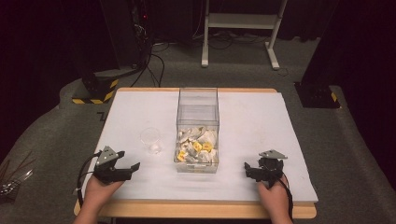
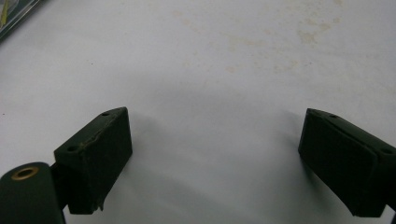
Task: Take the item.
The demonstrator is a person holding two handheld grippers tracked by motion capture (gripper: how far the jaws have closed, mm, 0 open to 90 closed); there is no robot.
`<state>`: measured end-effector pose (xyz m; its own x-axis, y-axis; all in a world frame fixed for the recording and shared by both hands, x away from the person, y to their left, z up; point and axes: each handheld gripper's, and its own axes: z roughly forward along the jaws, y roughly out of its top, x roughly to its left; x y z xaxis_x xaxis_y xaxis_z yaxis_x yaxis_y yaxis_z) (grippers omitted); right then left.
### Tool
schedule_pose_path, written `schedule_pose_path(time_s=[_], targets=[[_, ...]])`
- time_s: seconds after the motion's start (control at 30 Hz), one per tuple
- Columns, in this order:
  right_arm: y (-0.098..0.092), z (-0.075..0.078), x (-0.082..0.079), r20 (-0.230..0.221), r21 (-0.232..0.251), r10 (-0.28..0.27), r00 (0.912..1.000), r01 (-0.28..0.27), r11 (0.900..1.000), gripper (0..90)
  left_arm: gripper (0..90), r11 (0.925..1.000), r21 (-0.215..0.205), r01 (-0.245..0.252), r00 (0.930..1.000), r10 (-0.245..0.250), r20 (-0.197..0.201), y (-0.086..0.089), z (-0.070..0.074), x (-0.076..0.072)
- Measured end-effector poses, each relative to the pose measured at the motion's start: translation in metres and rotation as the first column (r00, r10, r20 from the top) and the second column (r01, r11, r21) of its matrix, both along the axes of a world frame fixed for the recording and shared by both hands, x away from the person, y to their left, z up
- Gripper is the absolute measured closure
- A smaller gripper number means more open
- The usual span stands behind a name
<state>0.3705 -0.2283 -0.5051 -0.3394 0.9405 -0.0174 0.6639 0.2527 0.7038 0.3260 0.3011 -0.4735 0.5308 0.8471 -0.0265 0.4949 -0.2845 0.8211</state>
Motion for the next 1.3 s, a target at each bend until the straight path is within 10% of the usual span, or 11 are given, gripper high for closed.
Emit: schedule_pose_path(time_s=[1.3], targets=[[0.0,0.0,0.0,0.0,0.0,0.0,1.0,0.0,1.0,9.7,20.6,0.9899,-0.045,0.134,0.9893,-0.131,0.064,-0.048,0.031,-0.003]])
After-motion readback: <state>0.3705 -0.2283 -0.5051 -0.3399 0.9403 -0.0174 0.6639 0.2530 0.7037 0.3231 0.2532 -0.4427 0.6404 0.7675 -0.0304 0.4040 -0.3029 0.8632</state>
